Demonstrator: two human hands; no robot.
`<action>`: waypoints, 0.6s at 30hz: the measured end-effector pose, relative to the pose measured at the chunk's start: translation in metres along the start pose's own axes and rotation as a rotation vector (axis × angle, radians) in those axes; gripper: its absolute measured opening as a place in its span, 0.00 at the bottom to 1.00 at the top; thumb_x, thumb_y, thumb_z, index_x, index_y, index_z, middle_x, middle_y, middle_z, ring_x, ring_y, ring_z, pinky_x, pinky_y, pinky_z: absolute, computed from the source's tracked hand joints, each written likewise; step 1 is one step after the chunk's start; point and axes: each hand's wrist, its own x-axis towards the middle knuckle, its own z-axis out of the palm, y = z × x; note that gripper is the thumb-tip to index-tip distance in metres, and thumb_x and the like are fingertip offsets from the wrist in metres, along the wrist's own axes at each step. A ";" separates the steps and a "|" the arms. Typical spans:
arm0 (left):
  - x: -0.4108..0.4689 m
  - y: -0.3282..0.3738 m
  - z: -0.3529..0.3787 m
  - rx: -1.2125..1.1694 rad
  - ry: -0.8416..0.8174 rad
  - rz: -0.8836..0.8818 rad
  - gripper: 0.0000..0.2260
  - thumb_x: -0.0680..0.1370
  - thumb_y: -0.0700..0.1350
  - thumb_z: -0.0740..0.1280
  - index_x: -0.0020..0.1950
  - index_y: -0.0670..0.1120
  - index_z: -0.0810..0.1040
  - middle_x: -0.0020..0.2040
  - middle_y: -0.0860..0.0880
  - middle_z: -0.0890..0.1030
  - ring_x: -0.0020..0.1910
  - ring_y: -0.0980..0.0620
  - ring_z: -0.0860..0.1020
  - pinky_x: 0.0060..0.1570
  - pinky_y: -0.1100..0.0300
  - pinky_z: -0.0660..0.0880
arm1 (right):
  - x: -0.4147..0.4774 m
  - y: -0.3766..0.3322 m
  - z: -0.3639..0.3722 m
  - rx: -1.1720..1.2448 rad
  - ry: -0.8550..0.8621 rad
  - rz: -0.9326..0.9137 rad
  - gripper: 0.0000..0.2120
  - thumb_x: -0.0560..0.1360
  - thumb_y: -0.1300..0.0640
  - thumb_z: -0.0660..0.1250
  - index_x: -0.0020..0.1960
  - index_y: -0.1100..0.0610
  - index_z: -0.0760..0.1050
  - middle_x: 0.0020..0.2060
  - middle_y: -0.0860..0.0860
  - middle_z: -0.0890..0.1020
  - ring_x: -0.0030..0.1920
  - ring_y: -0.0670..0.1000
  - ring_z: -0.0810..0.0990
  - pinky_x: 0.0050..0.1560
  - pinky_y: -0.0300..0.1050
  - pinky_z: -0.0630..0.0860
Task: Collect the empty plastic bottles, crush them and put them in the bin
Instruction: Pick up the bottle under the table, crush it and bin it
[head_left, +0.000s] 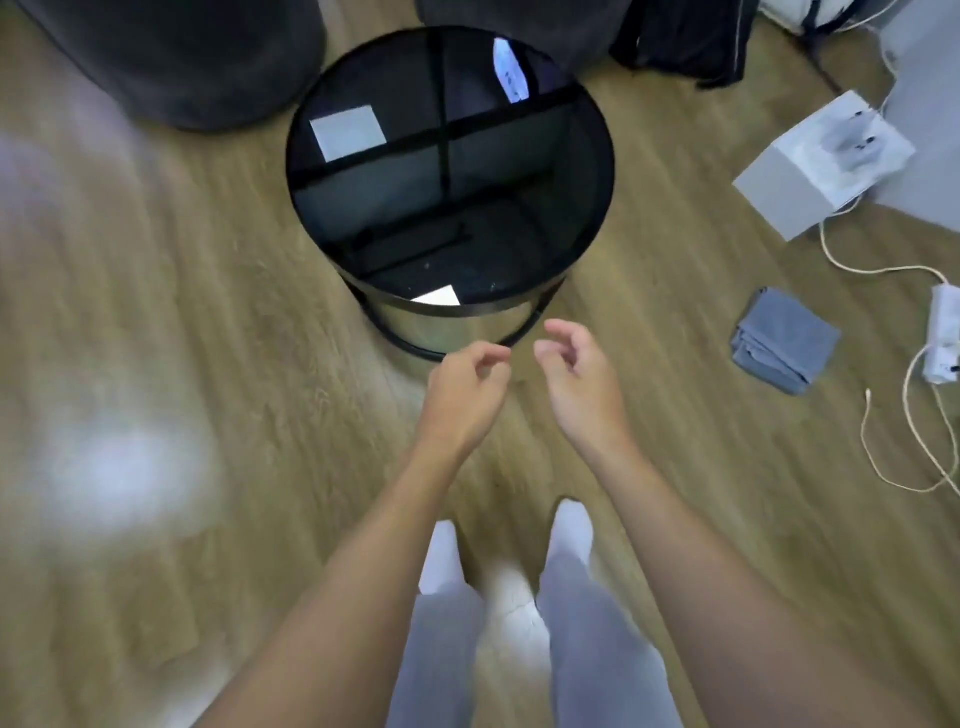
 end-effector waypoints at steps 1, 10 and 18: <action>0.016 -0.025 0.012 0.046 -0.003 -0.011 0.13 0.77 0.45 0.63 0.58 0.51 0.82 0.53 0.56 0.82 0.56 0.57 0.78 0.52 0.67 0.69 | 0.020 0.026 0.013 -0.044 -0.024 0.010 0.15 0.80 0.54 0.62 0.66 0.51 0.73 0.43 0.37 0.78 0.47 0.34 0.77 0.47 0.28 0.70; 0.161 -0.197 0.094 0.295 0.015 -0.005 0.21 0.78 0.47 0.65 0.71 0.44 0.72 0.67 0.42 0.76 0.68 0.43 0.72 0.65 0.57 0.66 | 0.197 0.209 0.104 -0.501 -0.213 -0.112 0.21 0.78 0.54 0.66 0.69 0.56 0.71 0.63 0.56 0.80 0.63 0.56 0.77 0.63 0.46 0.71; 0.246 -0.268 0.130 0.431 -0.035 0.078 0.29 0.79 0.55 0.62 0.76 0.46 0.62 0.75 0.42 0.66 0.75 0.41 0.63 0.71 0.47 0.63 | 0.298 0.261 0.144 -0.841 -0.298 -0.255 0.25 0.78 0.53 0.65 0.74 0.58 0.66 0.68 0.57 0.75 0.68 0.58 0.73 0.65 0.44 0.68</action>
